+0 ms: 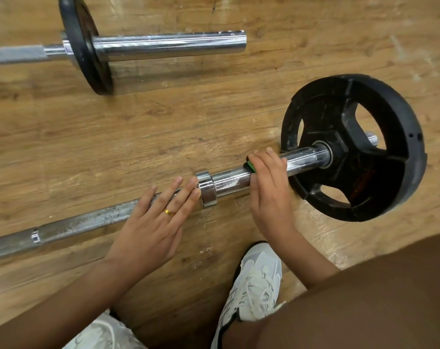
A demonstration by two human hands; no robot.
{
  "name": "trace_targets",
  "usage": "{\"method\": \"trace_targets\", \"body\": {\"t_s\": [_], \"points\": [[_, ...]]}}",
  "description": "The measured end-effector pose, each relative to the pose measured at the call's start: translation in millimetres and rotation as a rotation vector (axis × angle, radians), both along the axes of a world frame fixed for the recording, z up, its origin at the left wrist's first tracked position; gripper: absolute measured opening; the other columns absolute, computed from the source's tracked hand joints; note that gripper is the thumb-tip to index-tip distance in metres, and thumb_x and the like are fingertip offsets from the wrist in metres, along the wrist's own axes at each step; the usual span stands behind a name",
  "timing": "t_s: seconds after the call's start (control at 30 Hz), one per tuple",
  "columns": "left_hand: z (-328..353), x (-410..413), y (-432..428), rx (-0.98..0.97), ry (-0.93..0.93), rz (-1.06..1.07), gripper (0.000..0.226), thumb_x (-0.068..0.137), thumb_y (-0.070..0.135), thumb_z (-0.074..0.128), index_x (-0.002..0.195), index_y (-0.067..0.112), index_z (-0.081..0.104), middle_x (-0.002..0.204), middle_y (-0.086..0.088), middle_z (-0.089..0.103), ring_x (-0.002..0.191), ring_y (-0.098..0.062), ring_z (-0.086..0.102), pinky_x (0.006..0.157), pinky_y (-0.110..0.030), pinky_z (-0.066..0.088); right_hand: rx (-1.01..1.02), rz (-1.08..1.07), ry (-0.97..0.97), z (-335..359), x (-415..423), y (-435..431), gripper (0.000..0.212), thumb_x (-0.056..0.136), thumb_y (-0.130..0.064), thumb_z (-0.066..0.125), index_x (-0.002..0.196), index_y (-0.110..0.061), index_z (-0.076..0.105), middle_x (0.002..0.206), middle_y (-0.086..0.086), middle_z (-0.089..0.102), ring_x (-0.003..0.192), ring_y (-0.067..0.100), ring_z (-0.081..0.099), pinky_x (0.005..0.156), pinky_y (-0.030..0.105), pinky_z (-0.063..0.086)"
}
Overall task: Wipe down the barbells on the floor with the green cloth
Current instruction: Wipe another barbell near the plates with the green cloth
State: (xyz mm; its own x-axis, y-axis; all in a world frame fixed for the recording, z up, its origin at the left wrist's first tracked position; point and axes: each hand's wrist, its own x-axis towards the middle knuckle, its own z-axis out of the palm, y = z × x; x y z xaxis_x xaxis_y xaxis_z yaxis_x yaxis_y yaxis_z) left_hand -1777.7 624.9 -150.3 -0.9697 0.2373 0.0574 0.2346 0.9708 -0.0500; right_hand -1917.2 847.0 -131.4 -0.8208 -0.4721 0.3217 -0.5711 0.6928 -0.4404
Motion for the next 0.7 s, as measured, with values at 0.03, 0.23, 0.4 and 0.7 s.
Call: {"method": "trace_targets", "body": {"t_s": [0.03,0.23,0.4,0.7], "points": [[1,-1,-1,0.010,-0.012,0.001,0.079,0.094,0.032,0.044,0.162,0.007,0.010,0.170,-0.011,0.005,0.156,-0.030,0.009,0.123,-0.053,0.015,-0.009,-0.005,-0.006,0,3,-3,0.037,0.101,-0.002,0.048,0.138,-0.001,0.053,0.141,0.013,0.053,0.145,0.028,0.034,0.124,0.044,0.017],[15,-6,-10,0.214,-0.024,0.015,0.077,0.097,0.036,0.043,0.162,0.012,0.012,0.170,-0.006,0.009,0.156,-0.025,0.010,0.123,-0.049,0.018,0.071,0.143,0.033,-12,9,-11,0.044,0.105,-0.010,0.044,0.149,-0.008,0.038,0.154,0.012,0.040,0.152,0.028,0.022,0.125,0.047,0.012],[24,6,-34,0.255,-0.048,0.278,0.068,0.100,0.039,0.036,0.159,0.008,0.023,0.168,-0.007,0.017,0.157,-0.023,0.009,0.126,-0.046,0.004,0.008,0.069,0.017,-19,13,-13,0.048,0.104,-0.005,0.046,0.151,-0.008,0.035,0.158,0.011,0.035,0.153,0.028,0.016,0.121,0.055,0.022],[17,19,-34,0.168,-0.099,0.255,0.073,0.100,0.044,0.039,0.160,0.005,0.021,0.168,-0.009,0.017,0.156,-0.025,0.009,0.124,-0.049,0.017,0.001,0.094,0.054,-14,16,-23,0.055,0.094,0.010,0.055,0.146,-0.001,0.042,0.150,0.016,0.045,0.149,0.032,0.025,0.121,0.055,0.024]]}}
